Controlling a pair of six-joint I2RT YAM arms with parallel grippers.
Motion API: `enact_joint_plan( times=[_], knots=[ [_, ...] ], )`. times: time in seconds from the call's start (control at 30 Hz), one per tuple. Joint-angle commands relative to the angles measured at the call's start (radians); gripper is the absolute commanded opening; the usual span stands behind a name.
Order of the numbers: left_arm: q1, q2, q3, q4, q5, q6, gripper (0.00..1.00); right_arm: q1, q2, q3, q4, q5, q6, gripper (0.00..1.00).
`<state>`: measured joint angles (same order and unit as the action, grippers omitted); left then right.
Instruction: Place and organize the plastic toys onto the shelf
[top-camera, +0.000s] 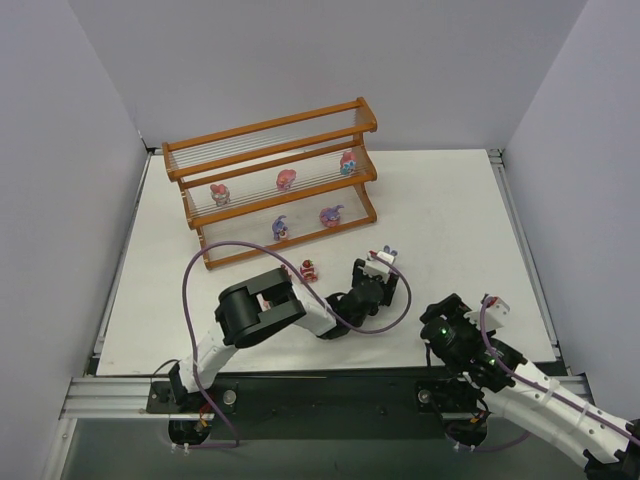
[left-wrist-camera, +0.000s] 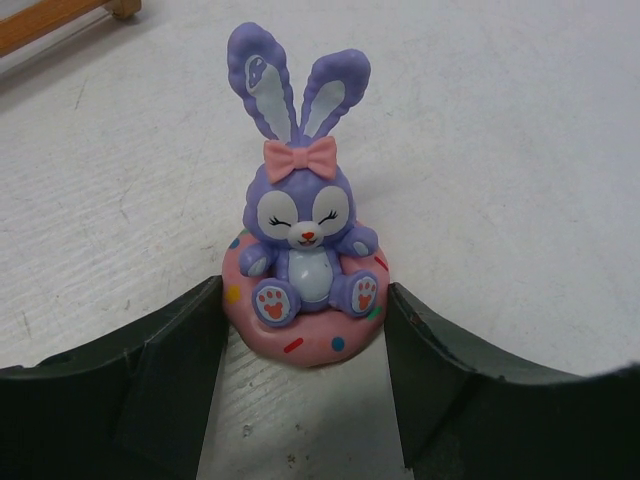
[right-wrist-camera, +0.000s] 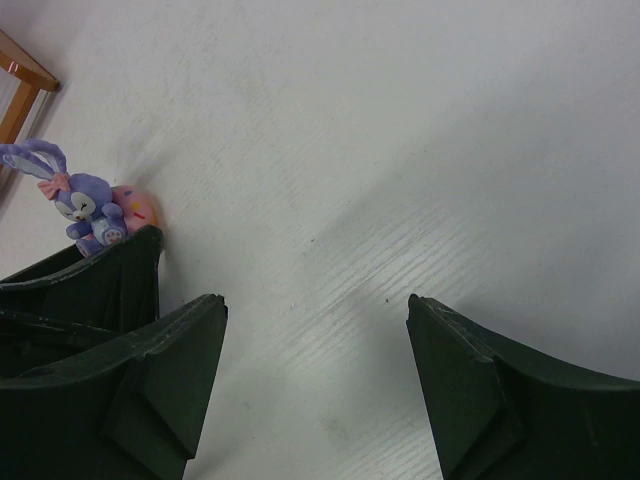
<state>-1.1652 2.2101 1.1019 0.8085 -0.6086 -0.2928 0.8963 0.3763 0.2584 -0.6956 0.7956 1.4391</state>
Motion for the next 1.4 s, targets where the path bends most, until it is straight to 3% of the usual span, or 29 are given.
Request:
enact_joint_plan(
  times=[0.0, 0.07, 0.13, 0.2, 0.4, 0.6, 0.77, 0.93, 1.37],
  knots=[
    [-0.004, -0.012, -0.04, 0.027, -0.043, -0.025, 0.31, -0.005, -0.013, 0.012, -0.051, 0.039, -0.002, 0.74],
    [-0.004, -0.041, -0.059, 0.035, -0.042, -0.025, 0.22, -0.005, -0.016, 0.01, -0.054, 0.04, -0.002, 0.74],
    [-0.001, -0.065, -0.088, 0.032, -0.039, -0.022, 0.07, -0.005, -0.016, 0.01, -0.056, 0.043, 0.001, 0.74],
    [0.004, -0.119, -0.112, 0.026, -0.025, -0.025, 0.0, -0.005, -0.016, 0.008, -0.059, 0.045, 0.004, 0.74],
    [0.025, -0.347, -0.255, -0.003, 0.006, -0.028, 0.0, -0.007, -0.011, 0.015, -0.059, 0.059, 0.004, 0.74],
    [0.033, -0.654, -0.335, -0.185, -0.026, -0.04, 0.0, -0.007, -0.016, 0.013, -0.061, 0.054, 0.004, 0.74],
    [0.136, -0.88, -0.378, -0.432, 0.021, -0.135, 0.0, -0.008, -0.019, 0.015, -0.061, 0.054, 0.006, 0.73],
    [0.255, -1.074, -0.497, -0.564, 0.067, -0.23, 0.0, -0.008, -0.01, 0.012, -0.061, 0.054, 0.014, 0.74],
    [0.435, -1.182, -0.609, -0.756, -0.081, -0.273, 0.0, -0.008, -0.001, 0.012, -0.061, 0.06, 0.017, 0.74]
  ],
)
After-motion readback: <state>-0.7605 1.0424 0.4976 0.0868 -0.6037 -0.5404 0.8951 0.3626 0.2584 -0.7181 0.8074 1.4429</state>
